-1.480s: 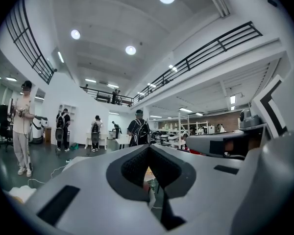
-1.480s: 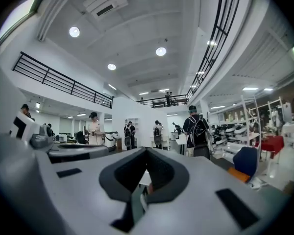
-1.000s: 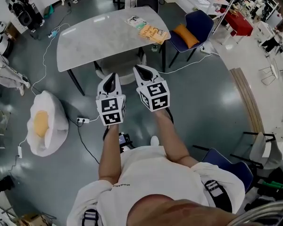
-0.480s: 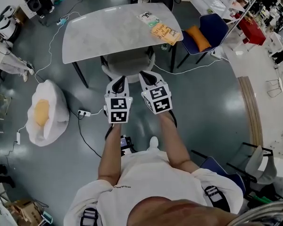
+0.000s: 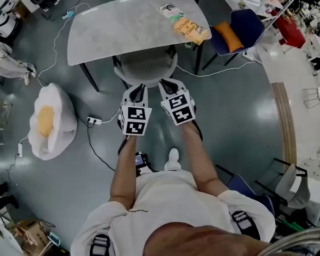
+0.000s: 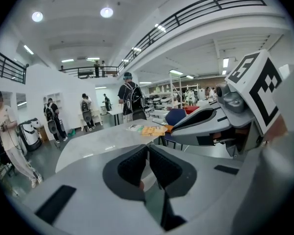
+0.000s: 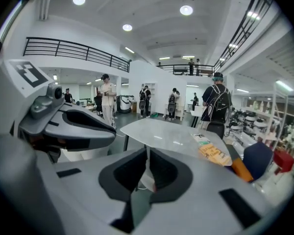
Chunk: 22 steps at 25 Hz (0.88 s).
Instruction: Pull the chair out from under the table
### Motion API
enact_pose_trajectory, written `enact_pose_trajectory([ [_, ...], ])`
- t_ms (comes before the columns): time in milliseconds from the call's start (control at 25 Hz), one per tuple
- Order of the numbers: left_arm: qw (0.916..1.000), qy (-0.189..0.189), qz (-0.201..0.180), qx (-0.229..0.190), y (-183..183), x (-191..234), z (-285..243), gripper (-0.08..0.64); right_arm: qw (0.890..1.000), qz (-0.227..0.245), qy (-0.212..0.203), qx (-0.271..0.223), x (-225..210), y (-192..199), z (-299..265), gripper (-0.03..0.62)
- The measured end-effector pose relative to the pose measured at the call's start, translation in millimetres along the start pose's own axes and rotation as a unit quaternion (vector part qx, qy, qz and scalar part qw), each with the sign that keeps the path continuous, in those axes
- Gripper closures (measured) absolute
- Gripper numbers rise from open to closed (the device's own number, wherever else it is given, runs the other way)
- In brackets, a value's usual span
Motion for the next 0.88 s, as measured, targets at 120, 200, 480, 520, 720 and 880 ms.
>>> enact_pose_trajectory([
  [120, 0.9998, 0.006, -0.01, 0.015, 7.2, 5.1, -11.5, 0.551, 0.999, 0.008, -0.012, 0.032, -6.7, 11.3, -13.0, 0.534],
  [200, 0.9993, 0.009, -0.021, 0.03, 13.5, 8.9, -19.6, 0.544, 0.998, 0.019, -0.017, 0.05, -10.0, 17.8, -21.0, 0.529],
  [480, 0.9946, 0.029, -0.058, 0.081, 44.3, 16.8, -50.5, 0.489, 0.992, 0.065, -0.061, 0.09, -20.5, 36.8, -51.8, 0.489],
  [520, 0.9936, 0.032, -0.064, 0.087, 49.1, 17.0, -55.3, 0.486, 0.99, 0.077, -0.068, 0.095, -21.9, 39.9, -56.7, 0.485],
  [720, 0.9866, 0.049, -0.109, 0.112, 66.1, 17.6, -76.2, 0.459, 0.973, 0.164, -0.097, 0.133, -21.5, 56.5, -77.7, 0.453],
  [880, 0.9748, 0.063, -0.168, 0.132, 74.3, 17.9, -93.9, 0.428, 0.956, 0.217, -0.121, 0.156, -19.0, 69.2, -95.1, 0.431],
])
Point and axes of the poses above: the fingertips, and each gripper's own axes: z backward along the fingers, x to its left, y out of its underside, the point moved 10 cm from there along z, backward along the fingers, and after that the axes turned 4 degrees about z, right-handed, at the moved point
